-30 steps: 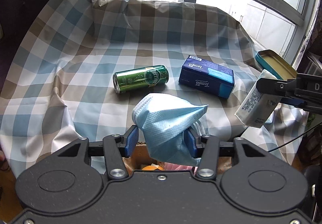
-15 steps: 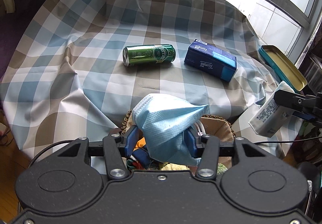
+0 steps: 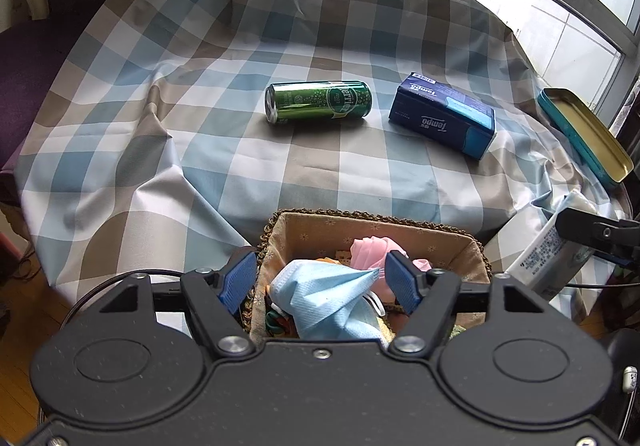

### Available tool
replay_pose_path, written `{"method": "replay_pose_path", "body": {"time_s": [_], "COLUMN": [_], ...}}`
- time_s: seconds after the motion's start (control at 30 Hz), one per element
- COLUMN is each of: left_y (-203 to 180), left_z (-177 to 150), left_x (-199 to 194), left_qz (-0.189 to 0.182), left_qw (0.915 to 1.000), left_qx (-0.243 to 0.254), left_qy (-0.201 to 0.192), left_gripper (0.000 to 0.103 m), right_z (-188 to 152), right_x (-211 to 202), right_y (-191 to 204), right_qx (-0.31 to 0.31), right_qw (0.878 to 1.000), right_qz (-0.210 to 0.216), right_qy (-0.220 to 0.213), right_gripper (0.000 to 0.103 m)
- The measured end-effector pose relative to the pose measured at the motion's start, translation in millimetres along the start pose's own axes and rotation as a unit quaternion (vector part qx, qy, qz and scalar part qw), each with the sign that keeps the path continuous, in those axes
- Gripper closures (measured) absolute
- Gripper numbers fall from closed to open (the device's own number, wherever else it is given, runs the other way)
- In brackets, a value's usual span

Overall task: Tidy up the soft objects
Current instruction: 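Lower the mask into the basket and open left tool while right tool releases the tissue pack there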

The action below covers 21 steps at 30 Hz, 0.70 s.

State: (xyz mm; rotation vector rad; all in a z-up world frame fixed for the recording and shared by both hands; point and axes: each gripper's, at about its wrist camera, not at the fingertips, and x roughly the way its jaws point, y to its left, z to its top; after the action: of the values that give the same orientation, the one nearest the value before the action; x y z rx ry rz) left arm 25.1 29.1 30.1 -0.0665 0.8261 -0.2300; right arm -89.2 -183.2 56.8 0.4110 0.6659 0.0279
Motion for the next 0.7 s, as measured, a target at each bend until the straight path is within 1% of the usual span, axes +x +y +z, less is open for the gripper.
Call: {"method": "replay_pose_path", "body": {"time_s": [0.03, 0.1, 0.4, 0.47, 0.5, 0.53, 0.7], "left_y": [-0.3, -1.5, -5.8, -5.1, -5.0, -4.5, -3.0], "left_z": [-0.5, -2.1, -7.6, -8.3, -8.8, -9.1, -11.0], "left_x": [-0.5, -1.5, -0.5, -0.7, -0.7, -0.8, -0.1], "left_qz": [0.005, 0.011, 0.01, 0.01, 0.011, 0.012, 0.014], "left_qw": [1.0, 0.9999, 0.9999, 0.9999, 0.9999, 0.9999, 0.9999], "left_qx": [0.0, 0.003, 0.008, 0.006, 0.005, 0.005, 0.003], "left_qy": [-0.003, -0.006, -0.001, -0.001, -0.001, -0.001, 0.001], "left_gripper": [0.029, 0.028, 0.027, 0.027, 0.027, 0.027, 0.024], "right_z": [-1.5, -3.8, -12.1, -11.9, -11.9, -11.8, -13.8], "right_x": [1.2, 3.6, 20.5, 24.8, 25.8, 26.4, 25.2], "right_y": [0.2, 0.7, 10.7, 12.0, 12.2, 12.1, 13.9], "right_qx": [-0.002, -0.007, -0.046, -0.046, -0.044, -0.043, -0.05], "right_qw": [1.0, 1.0, 0.998, 0.998, 0.998, 0.998, 0.998], "right_qz": [-0.001, -0.003, -0.011, -0.014, -0.015, -0.015, -0.024], "right_qy": [0.004, 0.011, 0.045, 0.046, 0.044, 0.041, 0.038], "right_gripper": [0.052, 0.052, 0.052, 0.049, 0.041, 0.04, 0.039]}}
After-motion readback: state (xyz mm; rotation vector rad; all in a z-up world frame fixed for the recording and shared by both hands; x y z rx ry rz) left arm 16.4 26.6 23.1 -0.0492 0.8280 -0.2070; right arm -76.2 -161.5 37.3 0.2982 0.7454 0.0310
